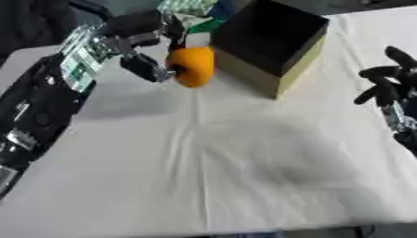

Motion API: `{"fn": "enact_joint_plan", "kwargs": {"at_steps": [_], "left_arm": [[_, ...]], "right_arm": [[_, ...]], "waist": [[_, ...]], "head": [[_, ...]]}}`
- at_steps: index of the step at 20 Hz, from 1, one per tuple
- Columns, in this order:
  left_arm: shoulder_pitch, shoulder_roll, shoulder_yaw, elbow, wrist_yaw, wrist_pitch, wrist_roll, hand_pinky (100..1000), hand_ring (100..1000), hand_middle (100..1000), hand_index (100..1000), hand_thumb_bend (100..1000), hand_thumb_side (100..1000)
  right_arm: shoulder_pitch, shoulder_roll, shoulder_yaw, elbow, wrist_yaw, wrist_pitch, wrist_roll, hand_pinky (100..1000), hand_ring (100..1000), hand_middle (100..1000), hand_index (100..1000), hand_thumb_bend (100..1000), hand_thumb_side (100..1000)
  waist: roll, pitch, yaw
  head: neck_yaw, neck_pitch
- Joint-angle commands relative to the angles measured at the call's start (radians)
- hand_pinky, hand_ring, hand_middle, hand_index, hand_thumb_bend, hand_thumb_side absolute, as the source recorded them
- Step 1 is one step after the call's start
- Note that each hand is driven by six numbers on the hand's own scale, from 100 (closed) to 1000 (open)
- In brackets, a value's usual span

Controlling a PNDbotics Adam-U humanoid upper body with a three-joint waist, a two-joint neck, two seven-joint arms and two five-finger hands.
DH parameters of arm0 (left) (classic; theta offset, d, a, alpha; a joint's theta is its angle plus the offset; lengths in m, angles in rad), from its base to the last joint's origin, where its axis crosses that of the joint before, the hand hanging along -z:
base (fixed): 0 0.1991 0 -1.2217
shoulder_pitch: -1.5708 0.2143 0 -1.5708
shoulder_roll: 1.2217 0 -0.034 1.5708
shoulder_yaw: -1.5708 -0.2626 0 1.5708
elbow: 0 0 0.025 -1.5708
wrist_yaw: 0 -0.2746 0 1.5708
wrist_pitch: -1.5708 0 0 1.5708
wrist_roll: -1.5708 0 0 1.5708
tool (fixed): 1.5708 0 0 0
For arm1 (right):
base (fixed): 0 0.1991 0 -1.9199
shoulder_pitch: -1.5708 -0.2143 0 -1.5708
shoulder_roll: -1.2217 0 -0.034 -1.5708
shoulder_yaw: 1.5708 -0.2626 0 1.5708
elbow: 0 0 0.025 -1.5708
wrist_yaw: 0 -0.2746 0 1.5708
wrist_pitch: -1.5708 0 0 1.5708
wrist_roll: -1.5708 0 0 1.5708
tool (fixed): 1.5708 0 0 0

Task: Pick up objects on the table and place them in the box.

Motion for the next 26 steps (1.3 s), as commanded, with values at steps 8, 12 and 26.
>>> {"fn": "enact_joint_plan", "kwargs": {"at_steps": [8,12,26], "left_arm": [[-0.162,-0.297,0.236,0.151,-0.456,0.237,0.24,598,418,381,519,100,145],[-0.184,-0.358,0.299,0.153,-0.548,0.366,0.331,588,411,374,523,100,148],[-0.195,-0.394,0.409,0.202,-0.763,0.605,0.327,667,571,569,733,206,133]], "right_arm": [[-0.024,0.006,0.014,-0.012,-0.01,-0.001,0.017,959,537,719,1000,100,541],[-0.03,0.007,0.021,-0.012,-0.013,-0.001,0.025,960,536,719,1000,100,542],[-0.038,0.009,0.033,-0.009,-0.021,-0.001,0.04,960,536,719,1000,100,542]], "waist": [[-0.014,0.0,-0.036],[-0.013,0.005,-0.058],[-0.007,0.003,-0.091]], "head": [[0.024,-0.029],[0.036,-0.035],[0.052,-0.044]]}}
